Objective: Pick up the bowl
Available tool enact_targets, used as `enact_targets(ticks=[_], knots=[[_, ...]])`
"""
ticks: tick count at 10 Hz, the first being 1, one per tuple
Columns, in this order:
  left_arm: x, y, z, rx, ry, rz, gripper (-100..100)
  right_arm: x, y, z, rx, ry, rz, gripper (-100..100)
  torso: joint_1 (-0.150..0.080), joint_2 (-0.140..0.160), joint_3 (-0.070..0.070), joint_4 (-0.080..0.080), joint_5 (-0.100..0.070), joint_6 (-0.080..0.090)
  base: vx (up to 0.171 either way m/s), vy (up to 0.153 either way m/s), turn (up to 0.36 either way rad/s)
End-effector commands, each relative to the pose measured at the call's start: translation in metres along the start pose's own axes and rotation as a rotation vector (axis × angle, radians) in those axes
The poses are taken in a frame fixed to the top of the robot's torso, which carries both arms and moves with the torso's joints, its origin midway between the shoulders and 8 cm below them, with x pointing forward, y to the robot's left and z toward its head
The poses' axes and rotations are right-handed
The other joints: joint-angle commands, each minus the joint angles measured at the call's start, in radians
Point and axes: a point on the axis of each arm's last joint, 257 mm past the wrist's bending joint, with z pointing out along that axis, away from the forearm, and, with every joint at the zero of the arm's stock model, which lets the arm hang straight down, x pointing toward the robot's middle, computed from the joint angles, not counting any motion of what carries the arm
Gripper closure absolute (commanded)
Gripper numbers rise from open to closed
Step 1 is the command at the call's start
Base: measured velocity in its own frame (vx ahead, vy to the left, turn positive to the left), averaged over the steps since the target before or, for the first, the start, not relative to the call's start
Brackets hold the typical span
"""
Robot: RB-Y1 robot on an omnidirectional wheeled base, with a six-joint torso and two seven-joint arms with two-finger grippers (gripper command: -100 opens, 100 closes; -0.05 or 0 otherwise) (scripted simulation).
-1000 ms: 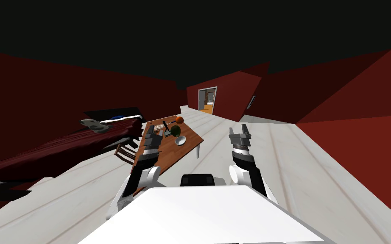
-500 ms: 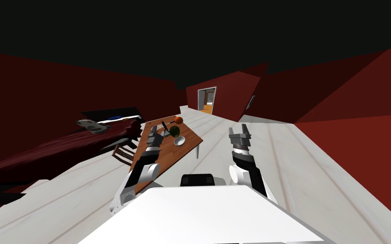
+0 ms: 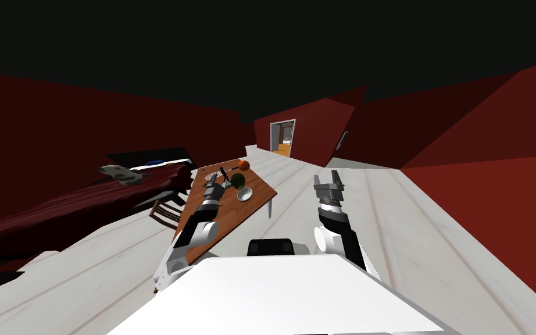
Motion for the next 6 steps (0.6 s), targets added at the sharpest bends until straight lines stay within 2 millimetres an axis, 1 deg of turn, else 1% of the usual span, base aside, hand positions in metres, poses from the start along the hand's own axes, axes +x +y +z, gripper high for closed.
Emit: enact_targets(ticks=[1,2,3,4,5,6], knots=[[-0.002,0.010,0.002,-0.033,-0.006,-0.010,-100,0.000,0.000,0.000,0.000,0.000,0.000,0,0.000,0.000,0.000,0.000,0.000,0.000,0.013,-0.016,-0.010],[-0.007,0.023,0.006,-0.075,-0.017,-0.030,-100,0.000,0.000,0.000,0.000,0.000,0.000,0,0.000,0.000,0.000,0.000,0.000,0.000,0.016,-0.018,-0.026],[-0.012,0.034,0.009,-0.104,-0.027,-0.050,-100,0.000,0.000,0.000,0.000,0.000,0.000,0,0.000,0.000,0.000,0.000,0.000,0.000,0.025,-0.028,-0.053],[-0.012,0.040,0.008,-0.131,-0.028,-0.050,-100,0.000,0.000,0.000,0.000,0.000,0.000,0,0.000,0.000,0.000,0.000,0.000,0.000,0.025,-0.022,-0.014],[-0.017,0.052,0.011,-0.167,-0.038,-0.071,-100,0.000,0.000,0.000,0.000,0.000,0.000,0,0.000,0.000,0.000,0.000,0.000,0.000,0.027,-0.023,-0.026],[-0.017,0.057,0.010,-0.185,-0.039,-0.071,-100,0.000,0.000,0.000,0.000,0.000,0.000,0,0.000,-0.001,0.000,0.000,0.000,0.000,0.020,-0.015,-0.016]])
